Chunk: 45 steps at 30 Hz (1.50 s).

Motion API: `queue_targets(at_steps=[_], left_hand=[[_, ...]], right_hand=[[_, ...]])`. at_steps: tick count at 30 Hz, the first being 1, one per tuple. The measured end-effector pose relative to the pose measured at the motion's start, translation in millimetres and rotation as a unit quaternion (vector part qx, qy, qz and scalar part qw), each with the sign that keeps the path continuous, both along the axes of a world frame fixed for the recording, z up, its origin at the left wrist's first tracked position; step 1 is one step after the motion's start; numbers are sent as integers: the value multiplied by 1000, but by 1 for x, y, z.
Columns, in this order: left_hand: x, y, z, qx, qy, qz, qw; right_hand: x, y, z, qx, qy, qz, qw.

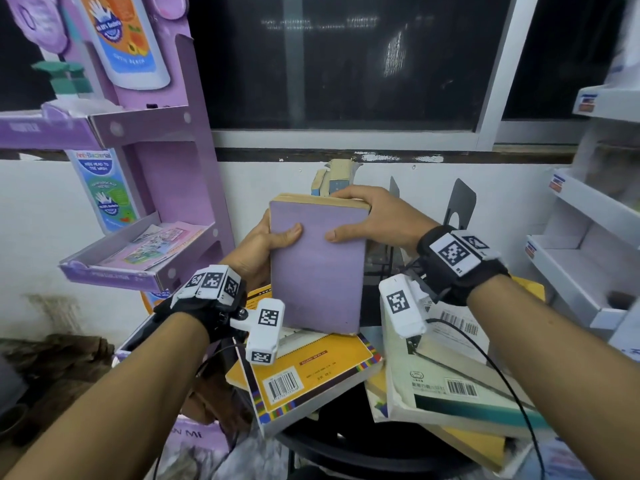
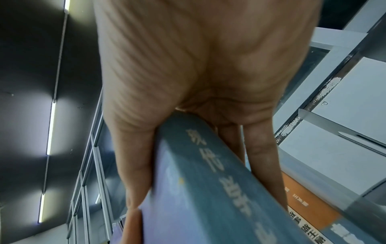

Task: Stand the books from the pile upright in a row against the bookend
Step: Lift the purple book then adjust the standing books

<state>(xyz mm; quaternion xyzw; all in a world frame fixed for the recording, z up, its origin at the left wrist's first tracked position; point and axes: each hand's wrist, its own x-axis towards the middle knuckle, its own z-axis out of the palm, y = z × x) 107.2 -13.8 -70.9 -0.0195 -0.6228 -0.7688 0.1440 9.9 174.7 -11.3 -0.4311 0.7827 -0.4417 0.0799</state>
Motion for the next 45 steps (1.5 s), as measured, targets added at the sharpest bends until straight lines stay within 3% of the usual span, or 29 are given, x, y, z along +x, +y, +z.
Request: queue_targets(at_steps=[8, 13, 20, 32, 45], left_hand=[[-19, 14, 18, -87, -5, -20, 996], [-39, 26, 29, -185, 1, 26, 982], [-82, 19, 32, -187, 21, 131, 973], [-139, 3, 29, -380, -12, 245, 892], [-172, -10, 10, -405, 43, 250, 878]], right_hand=[[-6, 20, 10, -35, 45, -58, 997], [-15, 34, 15, -35, 92, -96, 991], [-29, 45, 22, -13, 122, -175, 977], [-61, 32, 25, 28, 140, -277, 950], [-114, -17, -2, 27, 126, -350, 928]])
